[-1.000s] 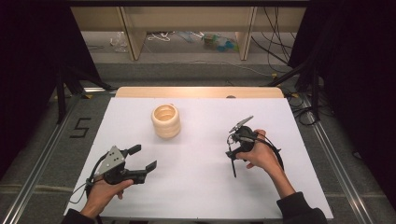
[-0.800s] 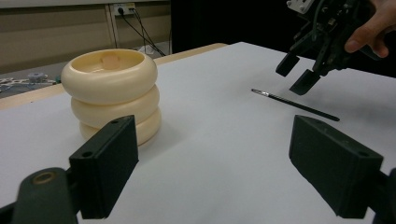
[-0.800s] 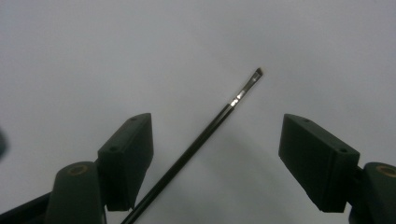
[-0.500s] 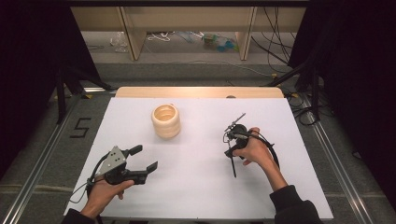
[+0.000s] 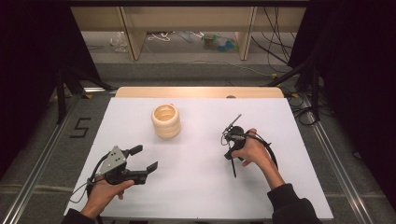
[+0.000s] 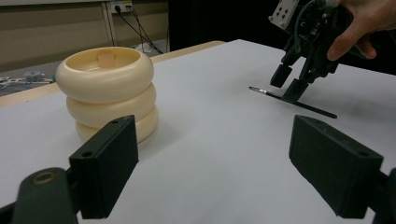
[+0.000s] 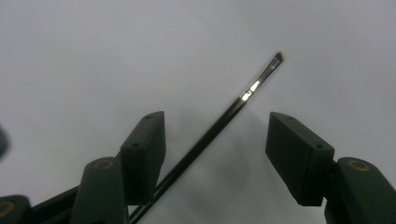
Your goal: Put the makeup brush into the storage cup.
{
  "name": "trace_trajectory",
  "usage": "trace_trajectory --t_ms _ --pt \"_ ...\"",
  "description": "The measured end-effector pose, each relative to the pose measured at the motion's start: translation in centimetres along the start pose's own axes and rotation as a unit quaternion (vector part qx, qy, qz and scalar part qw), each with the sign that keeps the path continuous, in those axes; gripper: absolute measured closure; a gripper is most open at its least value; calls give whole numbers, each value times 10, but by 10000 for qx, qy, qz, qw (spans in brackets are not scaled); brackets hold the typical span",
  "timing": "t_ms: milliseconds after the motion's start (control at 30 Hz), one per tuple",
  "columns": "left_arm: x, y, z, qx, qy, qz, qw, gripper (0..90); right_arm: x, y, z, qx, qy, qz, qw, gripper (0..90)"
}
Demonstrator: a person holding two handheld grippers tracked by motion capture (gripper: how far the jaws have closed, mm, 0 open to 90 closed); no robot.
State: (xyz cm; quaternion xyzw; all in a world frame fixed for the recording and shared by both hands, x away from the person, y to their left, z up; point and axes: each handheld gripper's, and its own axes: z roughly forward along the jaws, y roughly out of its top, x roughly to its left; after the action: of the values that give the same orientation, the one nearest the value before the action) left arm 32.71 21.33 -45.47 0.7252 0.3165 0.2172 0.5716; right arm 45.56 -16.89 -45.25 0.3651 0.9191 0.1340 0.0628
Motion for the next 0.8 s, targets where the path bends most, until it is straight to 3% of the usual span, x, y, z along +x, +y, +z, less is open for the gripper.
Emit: trace_trajectory --t_ms 333,467,567,600,633,800 --pt "0 0 0 -40 -29 4 10000 157 2 3 6 223 31 42 9997 489" --pt "1 0 0 -5 2 3 10000 157 0 4 6 259 30 -121 9996 516" --pt "-1 0 0 -1 -8 -1 10000 157 1 5 7 288 23 -106 9995 521" --pt "-1 0 0 -8 -14 -7 10000 157 3 7 6 395 66 18 9992 528" --pt "0 1 0 -13 -14 -11 10000 157 0 6 7 330 16 -205 9992 531" --pt "-1 0 0 -36 -35 -23 10000 157 1 8 8 368 45 -231 9990 551"
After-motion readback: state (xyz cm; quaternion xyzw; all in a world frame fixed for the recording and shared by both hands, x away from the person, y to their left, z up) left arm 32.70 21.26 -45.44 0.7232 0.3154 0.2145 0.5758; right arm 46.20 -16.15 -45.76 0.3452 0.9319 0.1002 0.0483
